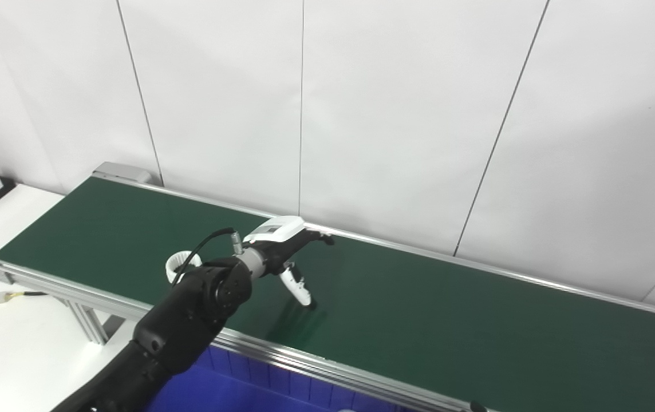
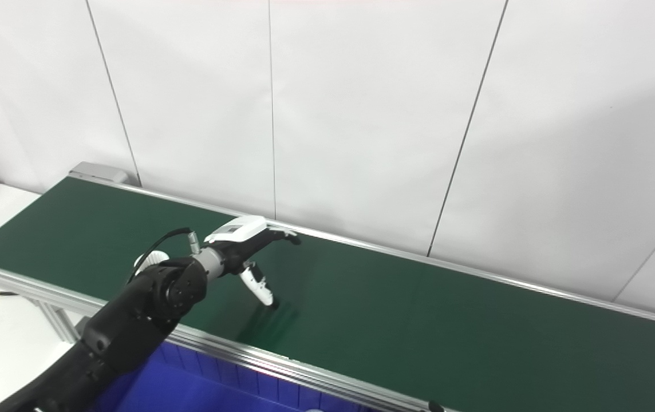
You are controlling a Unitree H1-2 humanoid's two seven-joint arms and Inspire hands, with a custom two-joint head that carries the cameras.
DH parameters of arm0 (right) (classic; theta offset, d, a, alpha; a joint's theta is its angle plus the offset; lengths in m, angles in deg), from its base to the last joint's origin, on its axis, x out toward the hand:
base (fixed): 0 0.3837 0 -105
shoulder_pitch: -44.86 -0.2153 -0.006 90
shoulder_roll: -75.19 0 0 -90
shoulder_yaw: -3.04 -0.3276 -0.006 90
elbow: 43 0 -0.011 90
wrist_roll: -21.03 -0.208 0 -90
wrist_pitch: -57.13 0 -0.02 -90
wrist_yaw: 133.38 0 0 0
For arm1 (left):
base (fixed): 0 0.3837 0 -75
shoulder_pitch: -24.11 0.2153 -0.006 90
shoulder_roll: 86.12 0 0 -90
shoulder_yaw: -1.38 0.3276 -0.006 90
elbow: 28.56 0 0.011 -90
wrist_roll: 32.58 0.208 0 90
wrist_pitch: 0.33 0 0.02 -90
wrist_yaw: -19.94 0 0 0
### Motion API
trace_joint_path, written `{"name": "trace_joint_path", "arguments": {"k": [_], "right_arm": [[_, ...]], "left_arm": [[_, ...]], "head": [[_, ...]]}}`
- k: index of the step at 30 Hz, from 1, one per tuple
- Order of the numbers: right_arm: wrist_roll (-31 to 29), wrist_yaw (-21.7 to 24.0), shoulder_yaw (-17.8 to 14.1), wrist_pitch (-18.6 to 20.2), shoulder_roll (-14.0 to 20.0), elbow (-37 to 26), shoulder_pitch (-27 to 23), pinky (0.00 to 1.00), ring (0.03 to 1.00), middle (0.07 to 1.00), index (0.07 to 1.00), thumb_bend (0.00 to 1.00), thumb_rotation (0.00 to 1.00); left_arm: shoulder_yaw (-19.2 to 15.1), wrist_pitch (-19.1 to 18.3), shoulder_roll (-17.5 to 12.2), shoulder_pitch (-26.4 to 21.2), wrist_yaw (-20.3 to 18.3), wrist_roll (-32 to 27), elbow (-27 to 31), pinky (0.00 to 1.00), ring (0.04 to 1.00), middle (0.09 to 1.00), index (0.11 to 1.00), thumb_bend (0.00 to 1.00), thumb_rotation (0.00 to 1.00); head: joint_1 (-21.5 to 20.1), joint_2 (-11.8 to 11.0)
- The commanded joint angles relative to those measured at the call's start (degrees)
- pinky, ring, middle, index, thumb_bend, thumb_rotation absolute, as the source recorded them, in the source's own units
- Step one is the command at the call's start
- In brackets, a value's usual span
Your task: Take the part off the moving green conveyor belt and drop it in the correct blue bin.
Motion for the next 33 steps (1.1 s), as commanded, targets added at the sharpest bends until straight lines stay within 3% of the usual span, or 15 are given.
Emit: {"name": "trace_joint_path", "arguments": {"k": [1, 19, 33], "right_arm": [[-0.81, 0.08, -0.12, -3.08, -0.46, -1.78, -0.23, 0.77, 0.83, 0.866, 0.917, 0.26, 0.62], [-0.47, -0.37, -0.08, -2.78, -0.84, -2.29, 0.19, 0.76, 0.816, 0.859, 0.909, 0.29, 0.64], [-0.34, -0.41, -0.11, -2.54, -0.95, -2.06, -0.2, 0.75, 0.817, 0.858, 0.91, 0.28, 0.59]], "left_arm": [[0.39, 0.46, -1.92, -3.22, 0.71, 0.88, 0.39, 0.91, 0.902, 0.904, 0.851, 0.88, 0.0], [3.94, 0.67, -3.96, -4.07, 0.6, 1.87, -3.63, 0.89, 0.861, 0.874, 0.776, 0.86, 0.0], [5.58, 1.02, -4.47, -3.88, 0.86, 3.34, -6.17, 0.9, 0.87, 0.885, 0.768, 0.86, 0.0]], "head": [[0.08, 0.04], [-0.39, 0.46], [-0.82, 0.44]]}}
